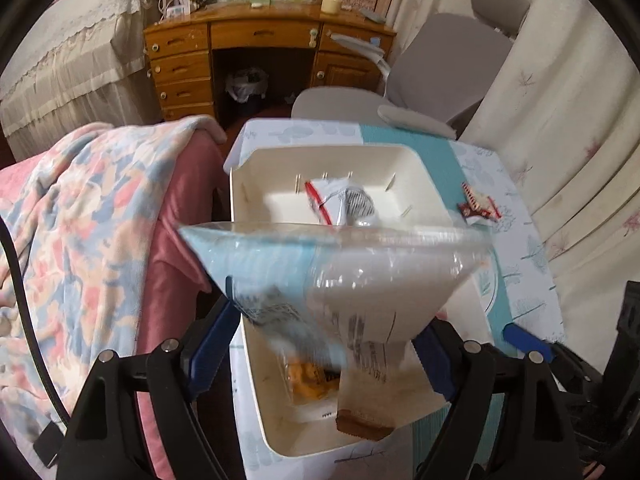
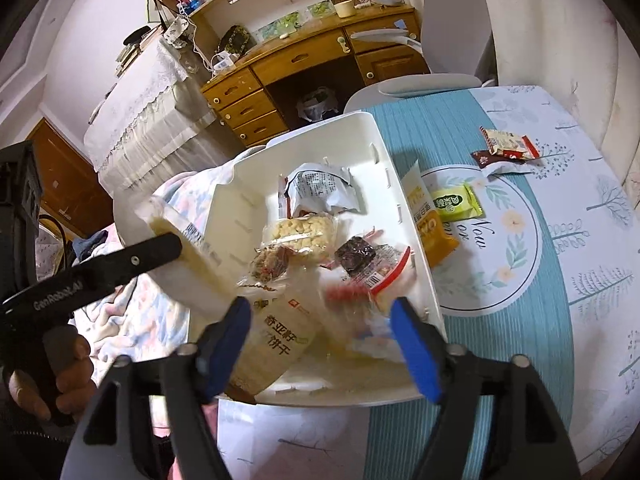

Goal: Organize snacks
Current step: 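Carry the blue-printed bag and red packet into the white tray and release both, then withdraw both tools from the tray toward the snacks left on the table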

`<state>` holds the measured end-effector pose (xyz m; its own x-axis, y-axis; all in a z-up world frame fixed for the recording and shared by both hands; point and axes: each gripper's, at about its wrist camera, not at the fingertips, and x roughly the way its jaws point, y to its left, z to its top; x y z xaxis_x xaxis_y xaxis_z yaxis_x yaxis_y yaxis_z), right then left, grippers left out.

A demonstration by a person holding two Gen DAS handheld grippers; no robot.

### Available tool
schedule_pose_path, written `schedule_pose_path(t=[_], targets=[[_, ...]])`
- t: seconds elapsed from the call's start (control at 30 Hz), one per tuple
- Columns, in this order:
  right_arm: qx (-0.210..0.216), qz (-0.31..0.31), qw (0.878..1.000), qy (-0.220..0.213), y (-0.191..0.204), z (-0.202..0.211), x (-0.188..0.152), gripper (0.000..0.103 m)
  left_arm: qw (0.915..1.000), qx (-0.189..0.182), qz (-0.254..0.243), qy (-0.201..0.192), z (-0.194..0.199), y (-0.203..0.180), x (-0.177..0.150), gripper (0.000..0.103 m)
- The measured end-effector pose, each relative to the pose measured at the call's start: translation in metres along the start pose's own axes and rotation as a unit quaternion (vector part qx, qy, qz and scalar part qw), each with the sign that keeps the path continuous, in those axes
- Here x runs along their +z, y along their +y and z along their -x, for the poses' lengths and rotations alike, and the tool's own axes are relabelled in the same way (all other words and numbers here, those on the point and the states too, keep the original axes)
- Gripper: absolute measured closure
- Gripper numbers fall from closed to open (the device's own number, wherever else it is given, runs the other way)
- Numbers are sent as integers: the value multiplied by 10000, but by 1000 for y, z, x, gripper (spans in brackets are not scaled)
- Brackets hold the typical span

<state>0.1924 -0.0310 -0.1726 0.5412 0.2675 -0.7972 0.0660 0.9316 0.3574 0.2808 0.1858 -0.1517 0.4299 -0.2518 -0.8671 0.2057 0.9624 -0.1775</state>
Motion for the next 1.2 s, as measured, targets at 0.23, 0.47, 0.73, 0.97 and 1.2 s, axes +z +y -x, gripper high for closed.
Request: schedule_pose_path(t=[0.23,0.47,0.73,0.97,1.2], targets=[[-22,-34,10000,70,-7,3,-2,26,9997,32,226,98,-4,-1,-3,20],[32,-48,10000,72,-21,10,-2,26,9994,-97,315,-50,6,-12,-2,9],[99,44,9999,39,-49,26,9,26,9986,-139,502,-97,10,-41,3,8],[7,255,9997,-24,-87,44,30,26,9977,-356,532,-213,10,-93,7,8],[-34,257,9996,70,-138,56,58,26,9969,-430,571,-339,1,-150,12,8]])
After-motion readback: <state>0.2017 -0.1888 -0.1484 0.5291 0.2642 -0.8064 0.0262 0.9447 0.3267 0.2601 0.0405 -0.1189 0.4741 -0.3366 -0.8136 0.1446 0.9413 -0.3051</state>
